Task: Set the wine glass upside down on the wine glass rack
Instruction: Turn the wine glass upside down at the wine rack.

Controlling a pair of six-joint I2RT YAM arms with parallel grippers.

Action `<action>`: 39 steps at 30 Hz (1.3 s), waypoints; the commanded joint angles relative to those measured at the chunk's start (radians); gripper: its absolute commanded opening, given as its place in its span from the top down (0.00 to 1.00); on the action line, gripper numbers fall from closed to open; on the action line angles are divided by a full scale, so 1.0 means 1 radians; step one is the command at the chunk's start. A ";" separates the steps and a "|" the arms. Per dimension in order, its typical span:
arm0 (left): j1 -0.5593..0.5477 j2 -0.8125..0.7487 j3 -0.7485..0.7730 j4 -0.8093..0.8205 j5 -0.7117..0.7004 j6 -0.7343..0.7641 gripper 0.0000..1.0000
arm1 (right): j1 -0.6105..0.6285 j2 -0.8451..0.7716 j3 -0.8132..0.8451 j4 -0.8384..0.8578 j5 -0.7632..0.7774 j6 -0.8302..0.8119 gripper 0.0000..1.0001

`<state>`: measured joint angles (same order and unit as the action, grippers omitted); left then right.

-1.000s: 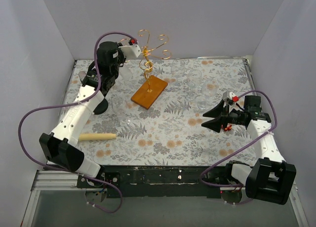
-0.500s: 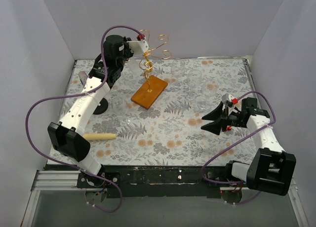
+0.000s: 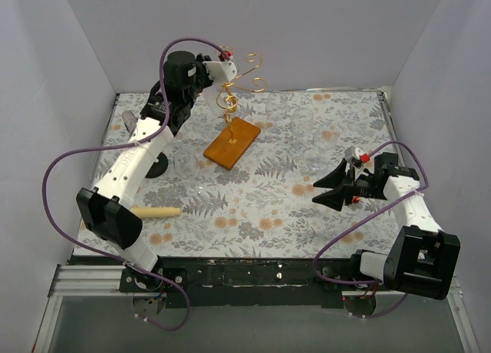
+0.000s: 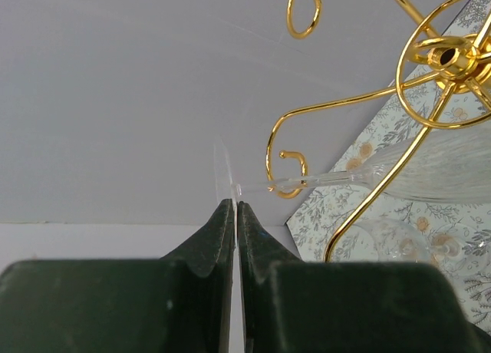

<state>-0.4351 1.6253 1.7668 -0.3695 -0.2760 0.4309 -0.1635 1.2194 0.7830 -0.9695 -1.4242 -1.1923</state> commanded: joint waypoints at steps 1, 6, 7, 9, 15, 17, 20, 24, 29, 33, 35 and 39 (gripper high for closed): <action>-0.002 0.021 0.057 0.030 0.024 0.003 1.00 | -0.004 0.002 0.038 -0.026 -0.033 -0.035 0.32; -0.001 0.056 0.075 0.069 -0.014 0.005 1.00 | -0.004 0.002 0.038 -0.028 -0.035 -0.036 0.32; -0.002 0.064 0.076 0.073 -0.023 0.006 1.00 | -0.004 0.002 0.038 -0.029 -0.035 -0.035 0.32; -0.002 0.073 0.079 0.090 -0.040 0.008 1.00 | -0.004 0.002 0.038 -0.028 -0.036 -0.036 0.32; 0.001 0.103 0.105 0.132 -0.066 0.002 1.00 | -0.004 0.002 0.036 -0.034 -0.039 -0.039 0.32; 0.009 0.113 0.106 0.138 -0.075 -0.004 1.00 | -0.005 0.002 0.036 -0.037 -0.039 -0.043 0.32; 0.021 0.117 0.103 0.139 -0.077 -0.023 1.00 | -0.005 0.002 0.038 -0.040 -0.036 -0.049 0.32; 0.041 0.114 0.088 0.135 -0.071 -0.040 1.00 | -0.004 -0.001 0.038 -0.048 -0.032 -0.058 0.32; 0.065 0.111 0.076 0.123 -0.065 -0.067 1.00 | -0.005 -0.003 0.036 -0.049 -0.032 -0.061 0.32; 0.073 0.096 0.059 0.113 -0.061 -0.081 1.00 | -0.005 -0.003 0.036 -0.049 -0.028 -0.064 0.32; 0.075 0.082 0.048 0.103 -0.058 -0.090 1.00 | -0.004 -0.004 0.036 -0.048 -0.028 -0.064 0.32; 0.075 0.050 0.017 0.084 -0.055 -0.086 1.00 | -0.004 -0.003 0.035 -0.051 -0.028 -0.066 0.32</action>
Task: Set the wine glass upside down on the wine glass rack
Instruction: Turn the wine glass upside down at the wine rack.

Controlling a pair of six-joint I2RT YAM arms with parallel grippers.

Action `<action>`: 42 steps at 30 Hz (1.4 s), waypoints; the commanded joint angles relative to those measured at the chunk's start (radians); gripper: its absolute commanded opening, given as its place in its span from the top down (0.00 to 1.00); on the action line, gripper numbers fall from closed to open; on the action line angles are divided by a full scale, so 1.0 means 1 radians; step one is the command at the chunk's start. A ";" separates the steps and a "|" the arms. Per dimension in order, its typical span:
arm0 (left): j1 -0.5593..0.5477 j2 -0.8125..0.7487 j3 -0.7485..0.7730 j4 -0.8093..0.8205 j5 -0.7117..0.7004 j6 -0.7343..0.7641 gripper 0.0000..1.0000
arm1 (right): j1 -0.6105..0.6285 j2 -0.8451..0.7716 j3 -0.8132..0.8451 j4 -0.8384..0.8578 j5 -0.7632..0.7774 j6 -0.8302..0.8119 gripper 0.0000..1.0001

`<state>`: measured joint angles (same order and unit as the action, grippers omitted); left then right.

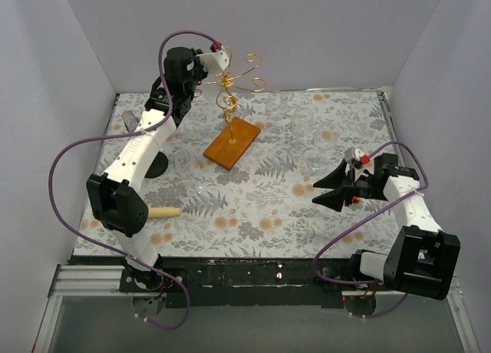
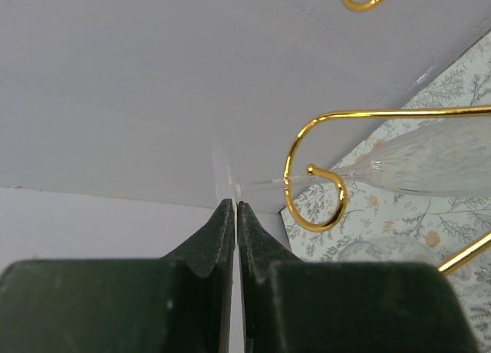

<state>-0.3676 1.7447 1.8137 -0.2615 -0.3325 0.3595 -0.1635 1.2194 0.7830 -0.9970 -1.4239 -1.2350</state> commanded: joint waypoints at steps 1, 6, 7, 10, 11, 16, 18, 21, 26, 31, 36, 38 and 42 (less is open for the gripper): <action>0.007 -0.074 -0.039 -0.024 0.003 -0.013 1.00 | -0.004 -0.003 0.036 -0.025 -0.029 -0.024 0.32; 0.007 -0.103 -0.054 -0.041 0.052 -0.019 1.00 | -0.004 -0.003 0.035 -0.025 -0.029 -0.024 0.32; 0.007 -0.109 -0.057 -0.045 0.064 -0.024 1.00 | -0.004 -0.001 0.035 -0.023 -0.029 -0.024 0.32; 0.007 -0.123 -0.060 -0.056 0.098 -0.030 0.99 | -0.004 -0.001 0.035 -0.025 -0.027 -0.027 0.32; 0.007 -0.126 -0.065 -0.059 0.105 -0.033 0.95 | -0.004 -0.001 0.035 -0.026 -0.026 -0.026 0.32; 0.007 -0.134 -0.079 -0.065 0.121 -0.048 0.82 | -0.004 -0.001 0.036 -0.025 -0.024 -0.027 0.32; 0.007 -0.136 -0.085 -0.068 0.121 -0.053 0.80 | -0.005 0.000 0.036 -0.026 -0.024 -0.026 0.32; 0.007 -0.139 -0.091 -0.073 0.122 -0.060 0.78 | -0.004 0.002 0.035 -0.026 -0.024 -0.027 0.32; 0.007 -0.148 -0.097 -0.076 0.125 -0.071 0.76 | -0.004 0.000 0.036 -0.025 -0.021 -0.027 0.32; 0.007 -0.171 -0.103 -0.077 0.139 -0.099 0.73 | -0.004 0.002 0.036 -0.026 -0.020 -0.030 0.32; 0.007 -0.211 -0.114 -0.094 0.191 -0.165 0.68 | -0.005 0.003 0.036 -0.026 -0.017 -0.029 0.32; 0.007 -0.229 -0.119 -0.104 0.210 -0.194 0.66 | -0.004 0.002 0.036 -0.026 -0.017 -0.030 0.32; 0.007 -0.267 -0.143 -0.120 0.243 -0.244 0.59 | -0.004 0.002 0.036 -0.026 -0.013 -0.031 0.32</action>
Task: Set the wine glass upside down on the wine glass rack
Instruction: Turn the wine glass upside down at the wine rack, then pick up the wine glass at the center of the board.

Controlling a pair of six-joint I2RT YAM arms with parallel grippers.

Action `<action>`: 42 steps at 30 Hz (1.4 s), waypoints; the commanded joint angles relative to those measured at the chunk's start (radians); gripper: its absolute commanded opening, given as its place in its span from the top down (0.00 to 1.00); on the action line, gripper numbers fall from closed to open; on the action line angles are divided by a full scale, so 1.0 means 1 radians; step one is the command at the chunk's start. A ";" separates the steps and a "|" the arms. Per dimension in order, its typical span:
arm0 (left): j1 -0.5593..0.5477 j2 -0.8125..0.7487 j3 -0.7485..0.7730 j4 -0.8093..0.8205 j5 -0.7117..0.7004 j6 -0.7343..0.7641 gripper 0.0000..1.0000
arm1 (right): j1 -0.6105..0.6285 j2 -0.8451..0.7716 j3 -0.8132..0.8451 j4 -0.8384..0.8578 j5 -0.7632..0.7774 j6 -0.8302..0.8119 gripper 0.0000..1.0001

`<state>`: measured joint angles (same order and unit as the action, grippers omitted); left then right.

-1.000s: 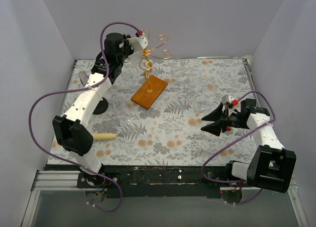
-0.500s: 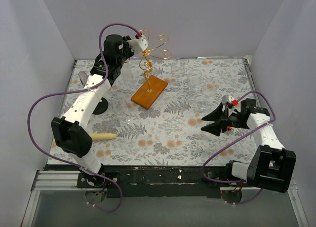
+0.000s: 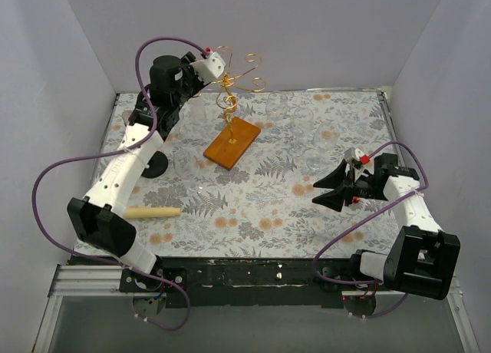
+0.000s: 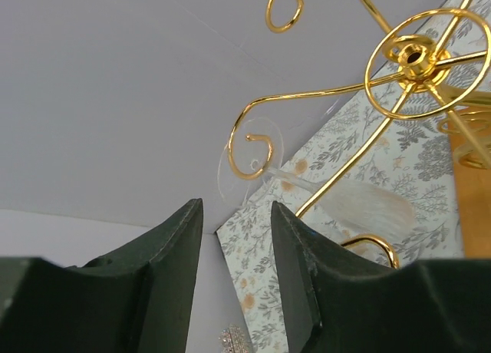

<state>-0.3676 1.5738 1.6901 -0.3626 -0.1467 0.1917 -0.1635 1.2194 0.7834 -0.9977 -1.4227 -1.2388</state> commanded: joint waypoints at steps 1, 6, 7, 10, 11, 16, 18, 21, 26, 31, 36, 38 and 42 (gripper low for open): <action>0.007 -0.112 -0.023 -0.019 0.065 -0.092 0.58 | -0.005 0.002 0.036 -0.025 -0.015 -0.027 0.32; 0.007 -0.184 -0.056 -0.021 0.114 -0.172 0.53 | -0.004 0.002 0.036 -0.025 -0.010 -0.030 0.32; 0.007 -0.198 -0.066 -0.021 0.124 -0.184 0.53 | -0.004 0.002 0.036 -0.024 -0.009 -0.030 0.32; 0.007 -0.273 -0.101 -0.024 0.177 -0.293 0.48 | -0.004 0.000 0.037 -0.025 -0.004 -0.028 0.32; 0.007 -0.306 -0.119 -0.024 0.190 -0.332 0.46 | -0.005 -0.001 0.036 -0.025 -0.002 -0.030 0.32; 0.007 -0.503 -0.277 0.004 0.248 -0.596 0.27 | -0.008 -0.009 0.033 -0.025 0.008 -0.040 0.32; 0.007 -0.581 -0.349 0.008 0.254 -0.696 0.22 | -0.011 -0.012 0.028 -0.025 0.010 -0.045 0.32; 0.009 -0.701 -0.461 0.017 0.249 -0.861 0.13 | -0.016 -0.021 0.020 -0.025 0.018 -0.054 0.32; 0.007 -0.868 -0.601 0.024 0.277 -1.052 0.02 | -0.018 -0.044 0.048 -0.058 0.077 -0.070 0.33; 0.007 -0.983 -0.743 0.079 0.295 -1.288 0.02 | -0.018 -0.069 0.140 -0.110 0.160 -0.045 0.34; 0.007 -0.997 -0.819 0.036 0.381 -1.471 0.02 | -0.018 -0.122 0.240 -0.118 0.255 0.057 0.34; 0.007 -0.992 -0.817 -0.021 0.374 -1.489 0.02 | -0.018 -0.167 0.240 -0.059 0.297 0.146 0.34; 0.007 -1.002 -0.814 -0.081 0.372 -1.494 0.02 | -0.019 -0.276 0.197 0.114 0.384 0.323 0.33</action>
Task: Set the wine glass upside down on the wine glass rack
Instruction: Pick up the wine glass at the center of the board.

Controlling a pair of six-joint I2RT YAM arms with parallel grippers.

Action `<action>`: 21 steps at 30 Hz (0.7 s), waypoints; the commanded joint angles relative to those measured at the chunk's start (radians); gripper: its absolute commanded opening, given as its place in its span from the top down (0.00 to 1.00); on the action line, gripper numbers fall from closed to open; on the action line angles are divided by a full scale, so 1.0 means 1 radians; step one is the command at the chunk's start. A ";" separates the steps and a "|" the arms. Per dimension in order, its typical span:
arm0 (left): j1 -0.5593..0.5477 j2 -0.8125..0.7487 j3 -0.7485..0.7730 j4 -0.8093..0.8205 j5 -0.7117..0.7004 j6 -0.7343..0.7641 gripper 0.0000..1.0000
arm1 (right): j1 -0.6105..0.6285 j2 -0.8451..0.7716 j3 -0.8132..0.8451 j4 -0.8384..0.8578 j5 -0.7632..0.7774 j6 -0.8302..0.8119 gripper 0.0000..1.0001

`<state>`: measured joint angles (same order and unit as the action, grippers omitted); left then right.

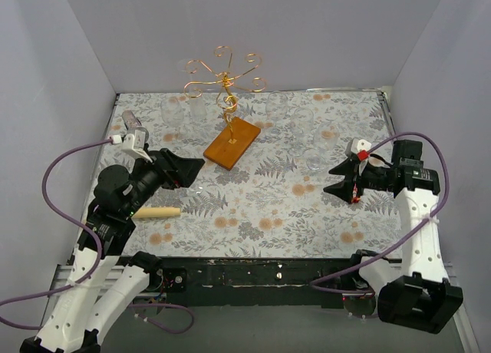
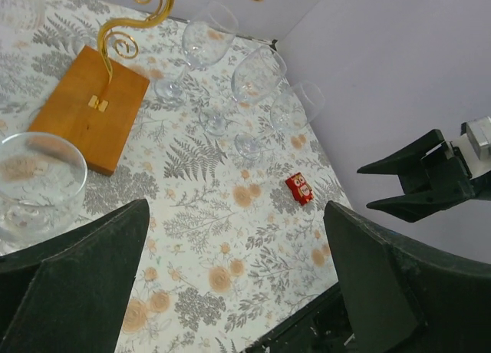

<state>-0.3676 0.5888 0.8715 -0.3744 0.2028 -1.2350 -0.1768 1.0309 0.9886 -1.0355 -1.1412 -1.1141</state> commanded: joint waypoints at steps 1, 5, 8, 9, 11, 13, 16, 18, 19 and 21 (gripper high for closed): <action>0.007 -0.020 0.006 -0.078 0.026 -0.060 0.02 | -0.004 -0.113 -0.021 0.193 0.125 0.248 0.33; 0.007 -0.023 0.018 -0.100 0.024 -0.020 0.02 | -0.006 -0.109 0.005 0.169 0.178 0.306 0.32; 0.007 -0.011 0.027 -0.109 0.014 0.009 0.02 | -0.006 -0.083 0.012 0.166 0.189 0.358 0.32; 0.007 -0.004 0.030 -0.112 0.012 0.018 0.02 | -0.006 -0.080 0.013 0.167 0.179 0.364 0.32; 0.007 0.012 0.037 -0.110 0.014 0.031 0.02 | -0.006 -0.077 0.022 0.169 0.163 0.375 0.32; 0.007 0.028 0.043 -0.104 0.021 0.040 0.02 | -0.006 -0.069 0.036 0.170 0.155 0.387 0.32; 0.007 0.042 0.044 -0.084 0.023 0.045 0.02 | -0.006 -0.048 0.062 0.172 0.164 0.408 0.32; 0.007 0.049 0.040 -0.077 0.023 0.043 0.02 | -0.006 -0.040 0.082 0.175 0.179 0.424 0.32; 0.007 0.052 0.038 -0.072 0.026 0.046 0.02 | -0.006 -0.035 0.091 0.176 0.188 0.431 0.32; 0.009 0.057 0.038 -0.069 0.027 0.046 0.02 | -0.006 -0.029 0.113 0.176 0.201 0.444 0.32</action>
<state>-0.3672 0.6411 0.8818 -0.4675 0.2192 -1.2095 -0.1776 0.9916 1.0271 -0.8852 -0.9585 -0.7197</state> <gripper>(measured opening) 0.981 0.677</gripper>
